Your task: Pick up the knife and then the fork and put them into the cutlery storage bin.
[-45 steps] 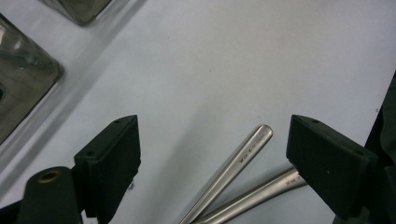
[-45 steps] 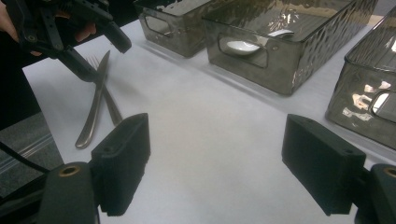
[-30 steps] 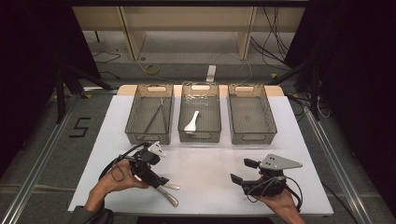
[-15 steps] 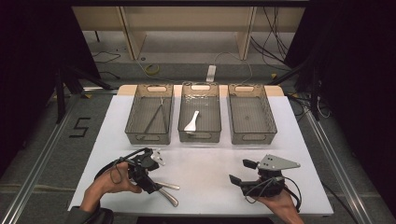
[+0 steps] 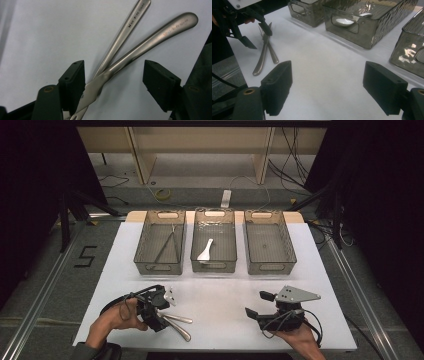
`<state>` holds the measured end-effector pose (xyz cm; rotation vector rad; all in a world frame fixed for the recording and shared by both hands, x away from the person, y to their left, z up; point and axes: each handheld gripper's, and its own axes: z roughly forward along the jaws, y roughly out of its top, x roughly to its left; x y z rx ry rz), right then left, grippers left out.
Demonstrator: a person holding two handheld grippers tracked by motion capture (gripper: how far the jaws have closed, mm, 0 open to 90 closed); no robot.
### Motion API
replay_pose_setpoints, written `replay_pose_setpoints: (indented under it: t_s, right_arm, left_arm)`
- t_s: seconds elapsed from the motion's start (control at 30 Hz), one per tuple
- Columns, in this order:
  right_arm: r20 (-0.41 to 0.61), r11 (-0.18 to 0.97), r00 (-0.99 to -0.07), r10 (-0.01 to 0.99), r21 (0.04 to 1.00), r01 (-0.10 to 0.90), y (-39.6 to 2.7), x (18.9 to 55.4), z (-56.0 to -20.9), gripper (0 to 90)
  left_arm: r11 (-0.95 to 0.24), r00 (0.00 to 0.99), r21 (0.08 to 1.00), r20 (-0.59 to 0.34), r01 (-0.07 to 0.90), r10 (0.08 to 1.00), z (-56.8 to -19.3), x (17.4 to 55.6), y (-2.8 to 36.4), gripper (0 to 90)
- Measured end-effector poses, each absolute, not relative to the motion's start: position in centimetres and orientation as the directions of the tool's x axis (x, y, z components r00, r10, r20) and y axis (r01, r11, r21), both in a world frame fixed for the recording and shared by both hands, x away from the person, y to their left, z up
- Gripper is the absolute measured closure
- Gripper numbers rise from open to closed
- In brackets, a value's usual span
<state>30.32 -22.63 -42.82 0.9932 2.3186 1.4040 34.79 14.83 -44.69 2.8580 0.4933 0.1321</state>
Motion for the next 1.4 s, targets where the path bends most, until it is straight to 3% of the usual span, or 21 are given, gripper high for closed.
replay_pose_setpoints:
  t_s: [0.4, 0.8, 1.1, 1.4]
  right_arm:
    - [0.127, 0.305, -0.738, 0.663, 0.854, 0.421, -22.6, 30.3, -42.9, 24.5]
    - [0.126, 0.312, -0.744, 0.657, 0.852, 0.42, -22.4, 30.3, -42.9, 24.6]
    - [0.126, 0.314, -0.744, 0.657, 0.851, 0.421, -22.4, 30.3, -42.9, 24.6]
    - [0.127, 0.314, -0.744, 0.656, 0.851, 0.422, -22.5, 30.3, -42.9, 24.6]
  left_arm:
    - [-0.951, 0.96, 0.181, 0.079, 0.252, 0.27, -46.2, 34.9, 14.3, 41.4]
    - [-0.947, 0.964, 0.21, 0.055, 0.242, 0.259, -46.2, 35.3, 14.4, 49.6]
    - [-0.946, 0.963, 0.225, 0.082, 0.233, 0.257, -46.0, 35.7, 14.7, 68.5]
    - [-0.955, 0.971, 0.22, 0.09, 0.199, 0.223, -46.0, 35.6, 14.7, 72.6]
